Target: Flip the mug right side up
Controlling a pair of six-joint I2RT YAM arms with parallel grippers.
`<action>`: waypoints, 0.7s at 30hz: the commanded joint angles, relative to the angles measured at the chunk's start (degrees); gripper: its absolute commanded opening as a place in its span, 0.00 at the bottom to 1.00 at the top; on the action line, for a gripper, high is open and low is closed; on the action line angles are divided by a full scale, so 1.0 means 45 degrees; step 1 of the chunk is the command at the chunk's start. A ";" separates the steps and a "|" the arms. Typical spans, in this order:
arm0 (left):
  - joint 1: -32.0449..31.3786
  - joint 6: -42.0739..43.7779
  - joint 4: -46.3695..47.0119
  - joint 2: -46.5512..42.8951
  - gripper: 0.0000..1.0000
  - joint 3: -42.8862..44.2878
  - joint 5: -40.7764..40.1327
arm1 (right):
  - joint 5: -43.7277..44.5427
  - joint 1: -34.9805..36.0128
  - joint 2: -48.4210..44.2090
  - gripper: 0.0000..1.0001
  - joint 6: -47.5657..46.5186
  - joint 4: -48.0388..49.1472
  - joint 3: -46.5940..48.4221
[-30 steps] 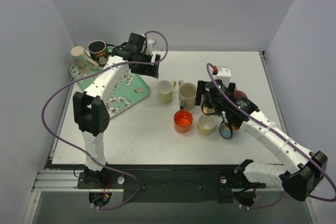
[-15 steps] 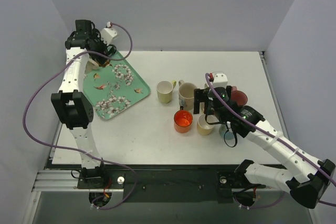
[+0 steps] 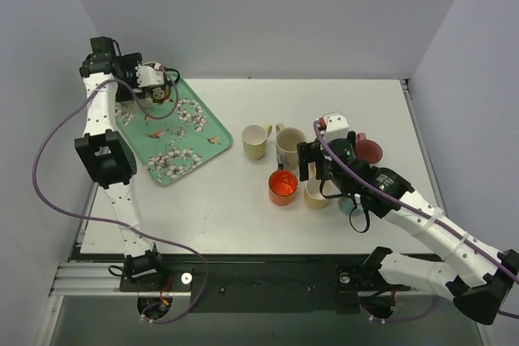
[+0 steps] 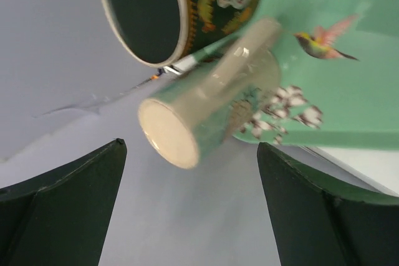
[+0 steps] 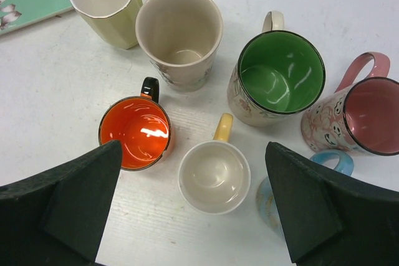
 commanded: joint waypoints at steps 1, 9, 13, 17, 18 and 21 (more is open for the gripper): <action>0.0173 -0.1258 0.0939 0.1863 0.97 0.3353 0.0748 | 0.0650 0.0144 -0.0199 0.92 -0.0394 0.0228 -0.0067; 0.0173 -1.2768 0.6102 0.0953 0.97 0.1388 0.1045 | 0.0709 0.0242 0.0971 0.91 0.0035 0.0248 -0.0127; 0.0232 -1.7328 0.6447 0.2412 0.97 0.3706 -0.1645 | 0.0708 0.0515 0.1675 0.90 0.0153 0.0112 0.0108; 0.0232 -1.9503 0.6640 0.2478 0.97 0.3421 -0.3819 | 0.0943 0.0808 0.1833 0.89 0.0192 0.0072 0.0187; 0.0290 -1.9779 0.7009 0.2360 0.97 0.2703 -0.3975 | 0.0962 0.0847 0.1794 0.89 0.0212 0.0072 0.0186; 0.0388 -2.0309 0.7325 0.2201 0.97 0.2051 -0.3626 | 0.1041 0.0886 0.1638 0.89 0.0231 -0.0006 0.0128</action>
